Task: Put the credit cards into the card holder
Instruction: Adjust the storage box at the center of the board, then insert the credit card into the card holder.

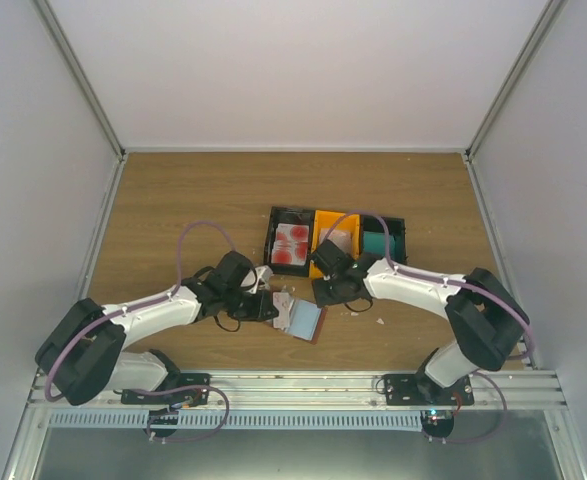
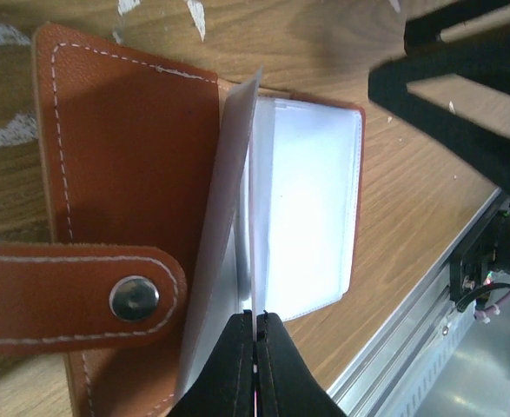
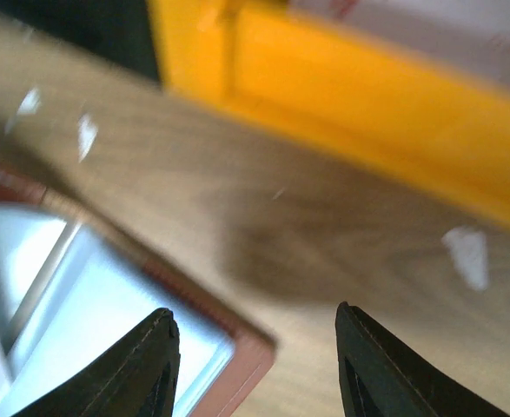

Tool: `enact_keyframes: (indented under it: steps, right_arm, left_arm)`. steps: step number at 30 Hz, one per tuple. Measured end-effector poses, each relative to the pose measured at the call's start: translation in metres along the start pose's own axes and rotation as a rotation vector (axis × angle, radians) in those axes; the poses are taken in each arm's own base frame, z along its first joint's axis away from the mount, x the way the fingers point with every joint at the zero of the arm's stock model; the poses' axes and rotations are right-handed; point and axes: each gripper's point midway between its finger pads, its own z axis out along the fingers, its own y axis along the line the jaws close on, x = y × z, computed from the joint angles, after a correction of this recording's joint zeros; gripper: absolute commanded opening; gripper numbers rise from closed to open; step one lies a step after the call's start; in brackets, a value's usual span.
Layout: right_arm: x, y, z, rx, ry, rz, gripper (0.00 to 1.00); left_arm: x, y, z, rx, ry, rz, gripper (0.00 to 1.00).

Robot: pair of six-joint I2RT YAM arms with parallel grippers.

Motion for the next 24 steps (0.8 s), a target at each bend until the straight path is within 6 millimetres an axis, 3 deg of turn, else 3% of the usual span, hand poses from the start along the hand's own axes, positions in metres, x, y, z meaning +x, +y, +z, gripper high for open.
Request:
enact_keyframes:
  steps: [6,11,24]
  right_arm:
    - [0.043,0.029,-0.01,-0.065,0.072,-0.093,0.51]
    - [0.067,0.029,-0.007,-0.058,0.134,-0.113,0.49]
    - [0.076,0.025,0.004,-0.026,0.184,-0.119,0.4]
  left_arm:
    - [0.008,-0.001,0.006,0.027,0.054,-0.02,0.0]
    - [0.01,-0.006,0.008,0.06,0.072,-0.039,0.0]
    - [0.021,-0.006,0.018,0.106,0.135,-0.127,0.0]
